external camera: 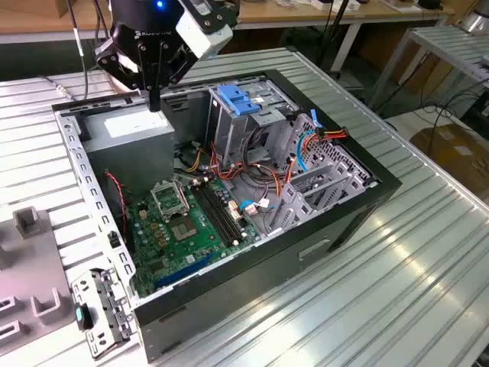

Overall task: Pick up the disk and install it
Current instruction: 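Reach for the disk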

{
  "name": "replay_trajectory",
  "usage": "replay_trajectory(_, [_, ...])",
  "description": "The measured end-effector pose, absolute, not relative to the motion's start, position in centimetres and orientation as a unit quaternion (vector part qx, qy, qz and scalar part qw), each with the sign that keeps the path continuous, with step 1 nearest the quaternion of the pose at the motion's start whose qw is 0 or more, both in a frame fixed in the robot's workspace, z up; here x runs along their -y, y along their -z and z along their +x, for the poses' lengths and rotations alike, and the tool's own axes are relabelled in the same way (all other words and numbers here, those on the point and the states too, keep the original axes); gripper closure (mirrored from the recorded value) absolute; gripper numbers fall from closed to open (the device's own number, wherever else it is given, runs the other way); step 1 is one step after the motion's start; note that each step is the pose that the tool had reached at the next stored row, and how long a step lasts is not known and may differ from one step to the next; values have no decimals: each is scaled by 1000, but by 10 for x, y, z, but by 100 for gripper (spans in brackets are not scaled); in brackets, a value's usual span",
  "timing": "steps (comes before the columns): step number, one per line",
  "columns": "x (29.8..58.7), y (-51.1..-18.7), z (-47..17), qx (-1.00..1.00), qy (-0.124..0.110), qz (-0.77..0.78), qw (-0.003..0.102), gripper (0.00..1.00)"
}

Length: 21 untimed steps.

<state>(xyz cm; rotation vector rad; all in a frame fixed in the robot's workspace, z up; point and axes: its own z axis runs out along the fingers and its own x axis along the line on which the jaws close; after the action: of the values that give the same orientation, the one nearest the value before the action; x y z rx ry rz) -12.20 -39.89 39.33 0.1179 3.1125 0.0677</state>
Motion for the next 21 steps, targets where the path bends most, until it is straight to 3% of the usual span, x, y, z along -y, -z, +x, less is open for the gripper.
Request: replay_trajectory(21, [399, -393, -133, -999, -22, 38, 13, 89])
